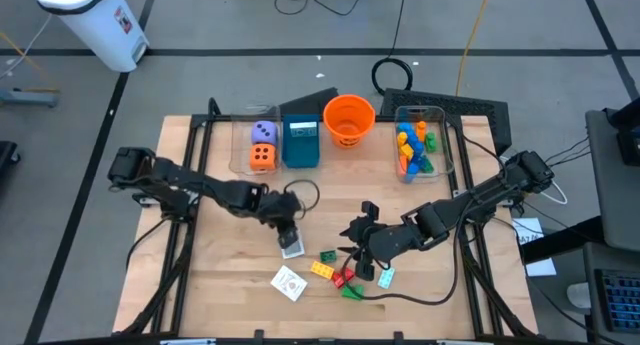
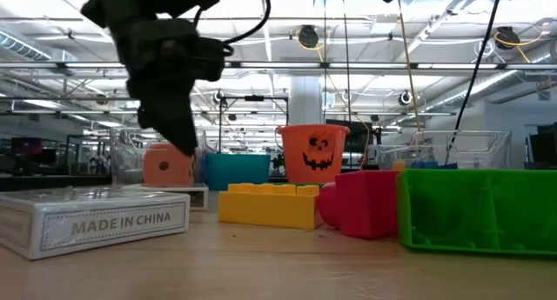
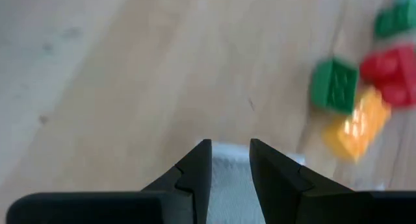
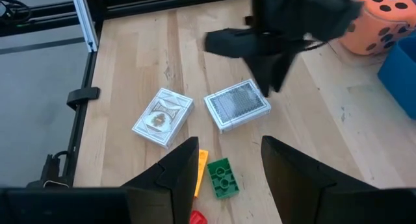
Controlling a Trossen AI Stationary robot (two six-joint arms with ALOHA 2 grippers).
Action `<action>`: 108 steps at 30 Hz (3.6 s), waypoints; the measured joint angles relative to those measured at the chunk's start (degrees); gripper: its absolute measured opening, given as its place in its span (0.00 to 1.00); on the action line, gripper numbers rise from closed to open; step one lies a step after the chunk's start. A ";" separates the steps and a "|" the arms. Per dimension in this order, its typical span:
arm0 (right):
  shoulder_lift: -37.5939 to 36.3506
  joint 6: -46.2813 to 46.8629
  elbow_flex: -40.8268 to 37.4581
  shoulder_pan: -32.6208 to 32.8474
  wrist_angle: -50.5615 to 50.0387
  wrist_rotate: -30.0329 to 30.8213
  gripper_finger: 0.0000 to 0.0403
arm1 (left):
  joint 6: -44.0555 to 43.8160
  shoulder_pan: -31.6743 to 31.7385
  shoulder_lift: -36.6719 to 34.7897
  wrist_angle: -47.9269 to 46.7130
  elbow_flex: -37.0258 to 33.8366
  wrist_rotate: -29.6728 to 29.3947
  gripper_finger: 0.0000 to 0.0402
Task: Pick & Place Toys
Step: Put the black deck of cards into the blue bin
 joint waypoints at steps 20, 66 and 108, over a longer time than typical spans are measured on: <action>0.00 4.64 -6.35 -0.04 7.26 -0.17 0.40 | -1.39 -8.02 2.98 -1.62 0.02 -2.69 0.28; 0.00 8.52 -9.31 -0.04 8.96 -0.26 0.40 | -21.69 -2.55 -1.85 -31.86 9.60 -13.18 0.28; -0.02 24.93 -9.27 -4.62 9.70 11.22 0.40 | 12.80 -3.91 -2.48 -1.75 4.97 3.13 0.28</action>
